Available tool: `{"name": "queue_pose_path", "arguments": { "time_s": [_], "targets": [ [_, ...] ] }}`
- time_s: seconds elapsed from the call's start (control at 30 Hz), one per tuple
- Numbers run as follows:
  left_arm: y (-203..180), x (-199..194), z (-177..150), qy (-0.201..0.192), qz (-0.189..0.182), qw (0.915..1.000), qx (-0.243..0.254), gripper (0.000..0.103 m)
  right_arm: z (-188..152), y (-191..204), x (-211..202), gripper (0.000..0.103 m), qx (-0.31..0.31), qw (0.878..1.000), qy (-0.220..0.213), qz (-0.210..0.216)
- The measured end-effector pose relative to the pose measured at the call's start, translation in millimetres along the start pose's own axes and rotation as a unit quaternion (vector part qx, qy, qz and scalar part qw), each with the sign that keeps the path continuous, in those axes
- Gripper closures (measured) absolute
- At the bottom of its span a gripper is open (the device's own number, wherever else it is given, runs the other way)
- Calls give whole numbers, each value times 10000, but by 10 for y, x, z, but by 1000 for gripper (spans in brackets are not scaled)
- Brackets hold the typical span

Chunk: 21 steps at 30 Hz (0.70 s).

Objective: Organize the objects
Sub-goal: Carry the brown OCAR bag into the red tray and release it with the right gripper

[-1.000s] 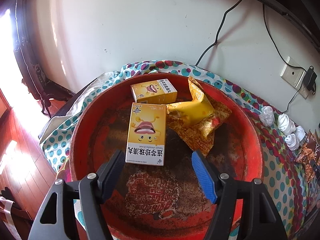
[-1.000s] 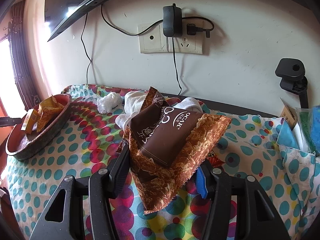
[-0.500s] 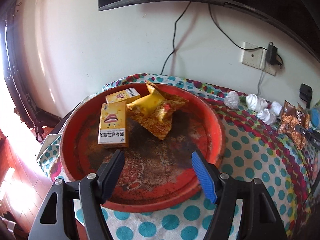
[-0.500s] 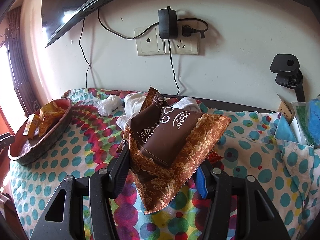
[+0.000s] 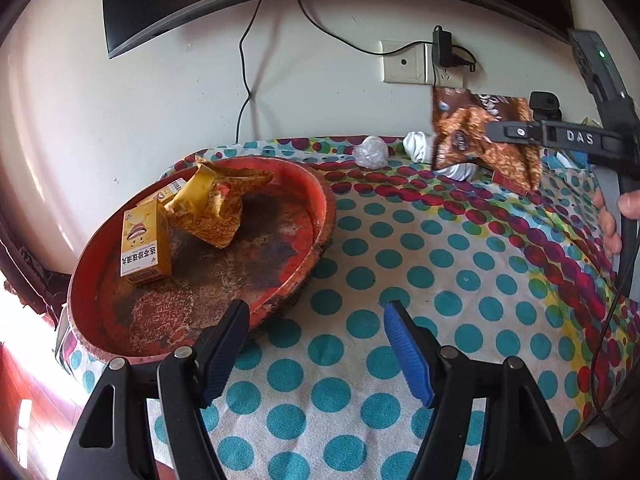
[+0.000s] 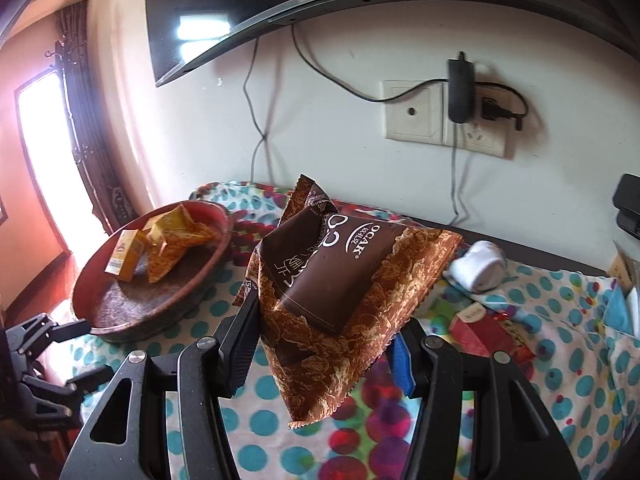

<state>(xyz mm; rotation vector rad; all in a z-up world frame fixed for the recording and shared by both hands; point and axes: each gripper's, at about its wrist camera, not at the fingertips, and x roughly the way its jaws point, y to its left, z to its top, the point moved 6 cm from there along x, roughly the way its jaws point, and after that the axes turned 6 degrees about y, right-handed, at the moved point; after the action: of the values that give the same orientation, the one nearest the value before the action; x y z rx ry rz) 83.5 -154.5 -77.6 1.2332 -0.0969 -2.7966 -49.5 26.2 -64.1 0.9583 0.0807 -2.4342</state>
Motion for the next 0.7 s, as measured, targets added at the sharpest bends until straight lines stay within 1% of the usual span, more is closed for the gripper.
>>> {"name": "queue_pose_path", "arguments": {
  "time_s": [0.13,0.27,0.33,0.4,0.5,0.57,0.7],
  "targets": [
    [-31,6,-39,-43,-118,9999,12,31,174,456,187,50,-244,9984,210,467],
    [-31,-23,-66,-143,-118,9998,70,31,367,860,419,50,-457,9944,419,856],
    [-4,-21,-78,-136,-115,9998,-29,31,451,1044,561,50,-614,9915,567,996],
    [34,-19,-67,-113,-304,9993,-207,31,508,1215,724,50,-747,9880,742,1126],
    [114,-59,-45,-213,-330,9985,-383,31,521,1429,948,50,-977,9825,1009,1221],
    [164,-75,-35,-252,-274,9983,-457,31,506,1535,1082,50,-1090,9788,1165,1288],
    [241,-104,-27,-282,-149,9980,-537,31,467,1627,1376,50,-1318,9720,1456,1287]
  ]
}}
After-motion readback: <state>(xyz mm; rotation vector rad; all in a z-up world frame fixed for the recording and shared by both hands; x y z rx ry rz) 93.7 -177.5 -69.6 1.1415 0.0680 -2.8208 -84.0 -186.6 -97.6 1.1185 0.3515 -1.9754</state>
